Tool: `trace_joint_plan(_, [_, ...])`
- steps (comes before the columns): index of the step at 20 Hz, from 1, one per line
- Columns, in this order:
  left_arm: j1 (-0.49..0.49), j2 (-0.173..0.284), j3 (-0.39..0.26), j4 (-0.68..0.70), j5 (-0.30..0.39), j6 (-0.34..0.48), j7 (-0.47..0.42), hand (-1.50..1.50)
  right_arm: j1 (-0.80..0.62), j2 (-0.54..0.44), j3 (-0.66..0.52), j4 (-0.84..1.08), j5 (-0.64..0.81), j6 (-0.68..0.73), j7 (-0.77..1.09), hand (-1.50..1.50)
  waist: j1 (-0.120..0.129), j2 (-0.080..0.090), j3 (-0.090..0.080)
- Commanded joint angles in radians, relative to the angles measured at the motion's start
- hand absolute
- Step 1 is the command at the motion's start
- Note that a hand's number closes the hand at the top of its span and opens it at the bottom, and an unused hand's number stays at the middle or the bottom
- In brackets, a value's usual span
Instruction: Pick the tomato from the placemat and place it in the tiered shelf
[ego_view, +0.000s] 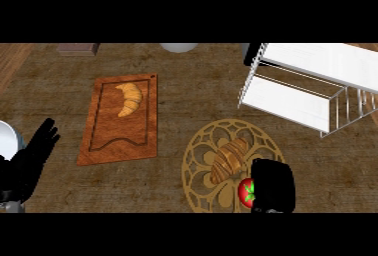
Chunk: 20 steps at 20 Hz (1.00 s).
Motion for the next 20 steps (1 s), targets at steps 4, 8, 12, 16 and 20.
trace_joint_plan(4, [-0.021,-0.023,0.005,-0.045,-0.022,0.012,0.079,0.00,-0.002,-0.016,0.054,-0.107,0.078,-0.004,0.012,1.50,-0.004,0.008,0.007])
trace_joint_plan(8, [-0.038,0.021,0.051,-0.013,0.012,-0.042,0.050,0.00,-0.158,0.011,-0.068,-0.074,-0.040,0.011,-0.094,1.50,0.004,0.010,0.007])
trace_joint_plan(12, [-0.063,-0.057,0.000,0.053,-0.059,0.017,-0.019,0.00,-0.231,0.011,-0.163,-0.029,-0.142,-0.056,-0.212,1.50,-0.001,0.012,0.007])
trace_joint_plan(16, [-0.011,0.001,0.064,0.036,0.000,-0.069,-0.020,0.00,-0.250,0.017,-0.207,-0.118,-0.163,-0.031,-0.200,1.50,0.000,0.009,0.007])
trace_joint_plan(20, [-0.070,-0.040,0.036,0.080,-0.043,-0.015,-0.007,0.00,-0.257,0.091,-0.208,-0.379,-0.225,0.146,-0.059,1.50,-0.012,0.007,0.006])
